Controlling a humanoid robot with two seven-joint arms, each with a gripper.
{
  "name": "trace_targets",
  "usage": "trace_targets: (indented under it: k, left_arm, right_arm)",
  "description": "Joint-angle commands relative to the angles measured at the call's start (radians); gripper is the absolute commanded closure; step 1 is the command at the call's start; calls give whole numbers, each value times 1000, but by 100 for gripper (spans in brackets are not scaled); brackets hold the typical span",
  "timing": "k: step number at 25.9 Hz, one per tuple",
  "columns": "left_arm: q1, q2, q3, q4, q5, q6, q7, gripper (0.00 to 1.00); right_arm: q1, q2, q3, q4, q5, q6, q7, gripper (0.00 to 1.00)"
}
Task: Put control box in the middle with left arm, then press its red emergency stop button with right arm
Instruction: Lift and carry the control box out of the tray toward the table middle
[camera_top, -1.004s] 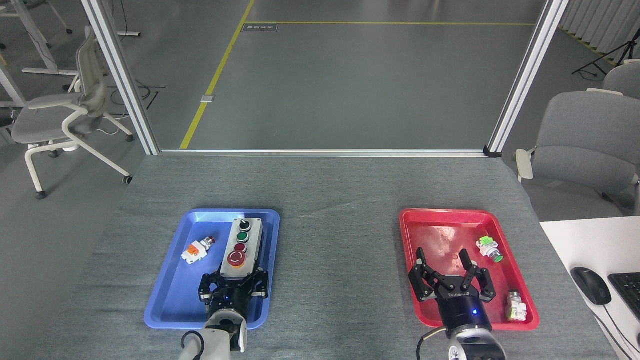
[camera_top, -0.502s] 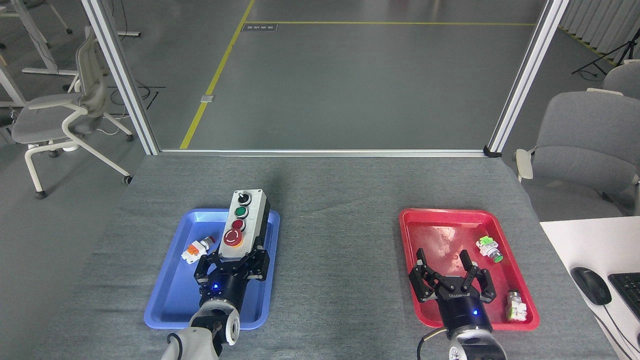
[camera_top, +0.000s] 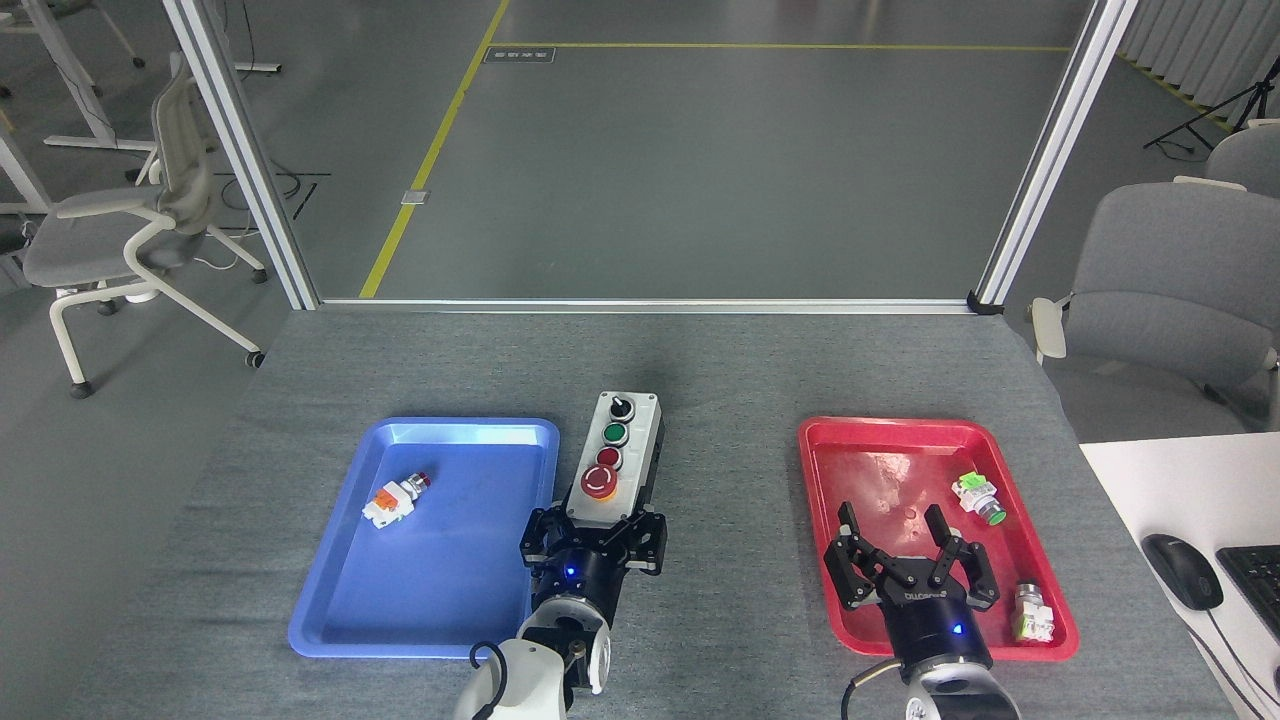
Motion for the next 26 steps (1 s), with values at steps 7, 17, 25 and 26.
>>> trace_targets:
  k: [7, 17, 25, 26]
  left_arm:
    - [-26, -3, -232, 69, 9, 45, -5, 100]
    - [-26, -5, -337, 101, 7, 33, -8, 100]
    - [-26, -3, -336, 126, 9, 36, -30, 28]
    - [-26, -2, -336, 126, 9, 38, -30, 24]
  right_arm:
    - [0, -3, 1, 0, 0, 3, 4, 2]
    - [0, -4, 0, 1, -2, 3, 4, 1]
    - [-1, -1, 0, 1, 0, 2, 4, 1]
    - [-1, -1, 0, 1, 0, 2, 4, 1]
